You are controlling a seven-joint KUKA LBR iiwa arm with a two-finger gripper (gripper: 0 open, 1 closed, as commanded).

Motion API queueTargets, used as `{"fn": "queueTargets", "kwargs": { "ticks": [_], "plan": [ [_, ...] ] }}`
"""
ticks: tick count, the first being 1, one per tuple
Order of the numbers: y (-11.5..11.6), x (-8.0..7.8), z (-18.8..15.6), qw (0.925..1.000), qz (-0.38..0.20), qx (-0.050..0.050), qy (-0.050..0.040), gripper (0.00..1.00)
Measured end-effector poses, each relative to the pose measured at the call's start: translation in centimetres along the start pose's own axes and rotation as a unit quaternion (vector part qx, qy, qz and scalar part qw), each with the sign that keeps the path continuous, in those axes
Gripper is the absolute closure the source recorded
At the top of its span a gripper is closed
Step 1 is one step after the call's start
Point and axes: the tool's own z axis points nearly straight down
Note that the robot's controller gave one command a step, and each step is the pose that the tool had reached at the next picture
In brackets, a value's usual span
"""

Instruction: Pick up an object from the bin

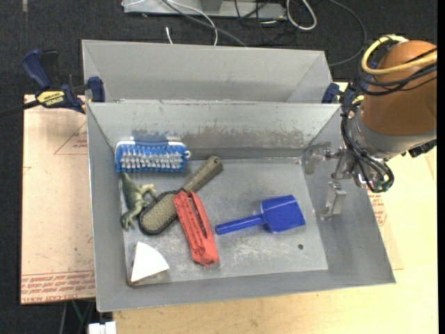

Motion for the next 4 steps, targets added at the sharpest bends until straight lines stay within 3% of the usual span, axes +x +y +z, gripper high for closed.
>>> {"fn": "queueTargets", "kwargs": {
  "ticks": [1, 2, 3, 4],
  "plan": [
    [3.7, -2.9, 10.1, 0.9928, -0.119, 0.0, -0.0014, 0.0],
    [6.4, -5.0, 7.7, 0.9979, -0.064, 0.0, -0.0028, 0.0],
    [4.9, -2.4, 13.1, 0.9824, -0.187, -0.002, 0.0011, 0.0],
    [4.2, -2.8, 16.3, 0.9948, -0.102, -0.001, -0.0068, 0.0]
  ]
}}
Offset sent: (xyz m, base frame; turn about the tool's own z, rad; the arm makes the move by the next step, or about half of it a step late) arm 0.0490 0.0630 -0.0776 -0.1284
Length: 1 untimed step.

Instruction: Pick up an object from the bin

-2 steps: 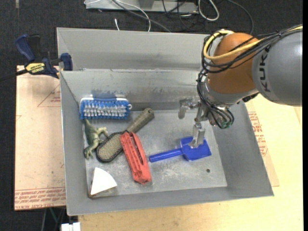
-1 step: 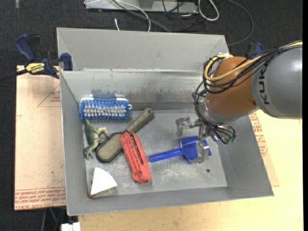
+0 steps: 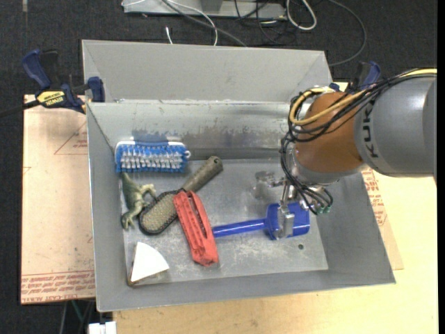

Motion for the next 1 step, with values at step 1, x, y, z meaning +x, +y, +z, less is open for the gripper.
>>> {"fn": "queueTargets", "kwargs": {
  "ticks": [1],
  "plan": [
    [-1.08, -0.45, -0.09, 0.9973, -0.073, -0.002, 0.005, 1.0]
  ]
}}
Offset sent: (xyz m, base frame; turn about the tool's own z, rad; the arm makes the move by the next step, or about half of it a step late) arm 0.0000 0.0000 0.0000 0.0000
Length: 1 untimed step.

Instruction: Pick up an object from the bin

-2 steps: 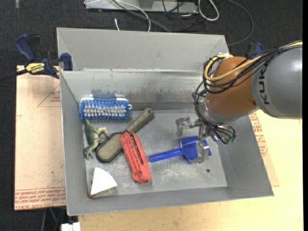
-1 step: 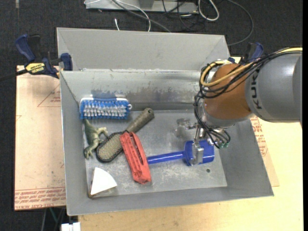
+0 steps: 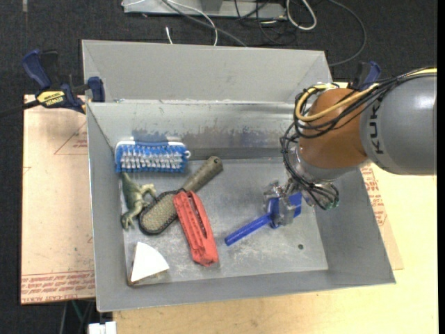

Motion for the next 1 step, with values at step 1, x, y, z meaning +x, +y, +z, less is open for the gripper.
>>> {"fn": "queueTargets", "kwargs": {
  "ticks": [1],
  "plan": [
    [0.0, 0.0, 0.0, 1.0, 0.0, 0.0, 0.0, 1.0]
  ]
}}
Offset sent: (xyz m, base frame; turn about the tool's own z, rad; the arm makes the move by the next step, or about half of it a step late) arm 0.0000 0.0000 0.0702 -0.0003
